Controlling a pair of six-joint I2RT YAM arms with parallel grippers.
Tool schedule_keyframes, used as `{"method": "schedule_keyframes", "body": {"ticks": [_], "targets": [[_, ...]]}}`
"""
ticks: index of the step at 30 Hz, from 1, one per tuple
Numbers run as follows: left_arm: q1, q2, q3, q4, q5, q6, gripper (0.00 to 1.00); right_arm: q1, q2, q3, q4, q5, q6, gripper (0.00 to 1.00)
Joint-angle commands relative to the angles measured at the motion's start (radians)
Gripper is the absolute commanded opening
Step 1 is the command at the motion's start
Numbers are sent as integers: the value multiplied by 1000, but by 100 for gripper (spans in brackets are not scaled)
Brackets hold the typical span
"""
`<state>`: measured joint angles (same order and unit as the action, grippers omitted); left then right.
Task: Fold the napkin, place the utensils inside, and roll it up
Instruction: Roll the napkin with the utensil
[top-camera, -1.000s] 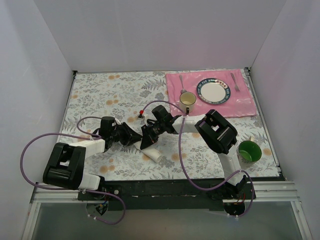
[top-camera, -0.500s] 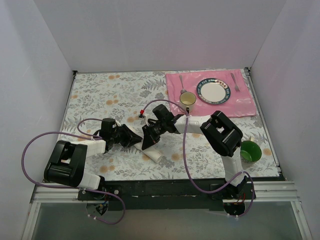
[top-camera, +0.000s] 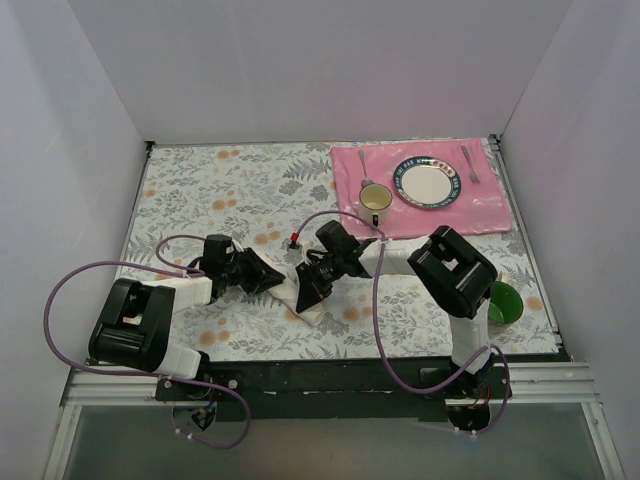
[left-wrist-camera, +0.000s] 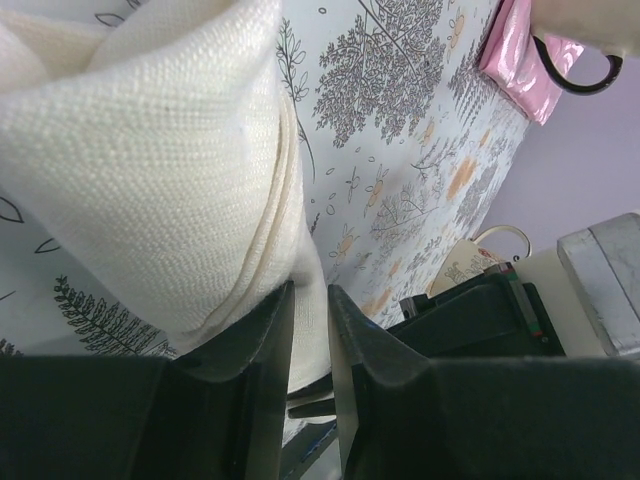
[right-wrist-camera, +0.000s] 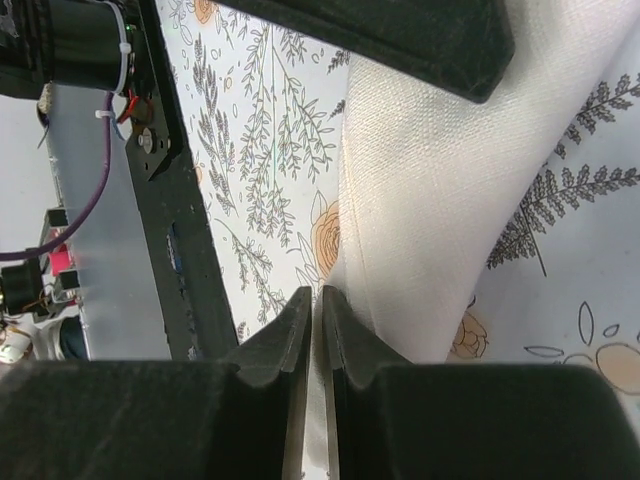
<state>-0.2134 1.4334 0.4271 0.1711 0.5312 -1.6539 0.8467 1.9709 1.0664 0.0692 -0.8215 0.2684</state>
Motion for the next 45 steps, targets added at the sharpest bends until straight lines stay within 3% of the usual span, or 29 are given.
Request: {"method": "schedule_keyframes", "body": {"ticks": [1, 11, 18, 26, 34, 37, 41, 45], "targets": [[3, 15, 5, -97, -120, 55, 21, 6, -111, -10, -104, 30, -40, 17], [3, 1, 12, -116, -128, 63, 21, 5, -138, -169, 6, 10, 0, 17], [2, -48, 41, -160, -129, 75, 22, 6, -165, -100, -58, 45, -15, 17], [3, -139, 148, -286, -109, 86, 36, 6, -250, 0, -164, 58, -34, 17], [2, -229, 211, -390, -91, 65, 42, -12, -290, 66, -287, 140, -104, 18], [3, -260, 255, -528, -140, 25, 56, -21, -303, 66, -308, 160, -120, 18], [3, -266, 277, -706, -197, -58, 60, -40, -326, 49, -313, 174, -133, 18], [3, -294, 208, -650, -169, -124, 60, -64, -342, 20, -299, 156, -141, 18]]}}
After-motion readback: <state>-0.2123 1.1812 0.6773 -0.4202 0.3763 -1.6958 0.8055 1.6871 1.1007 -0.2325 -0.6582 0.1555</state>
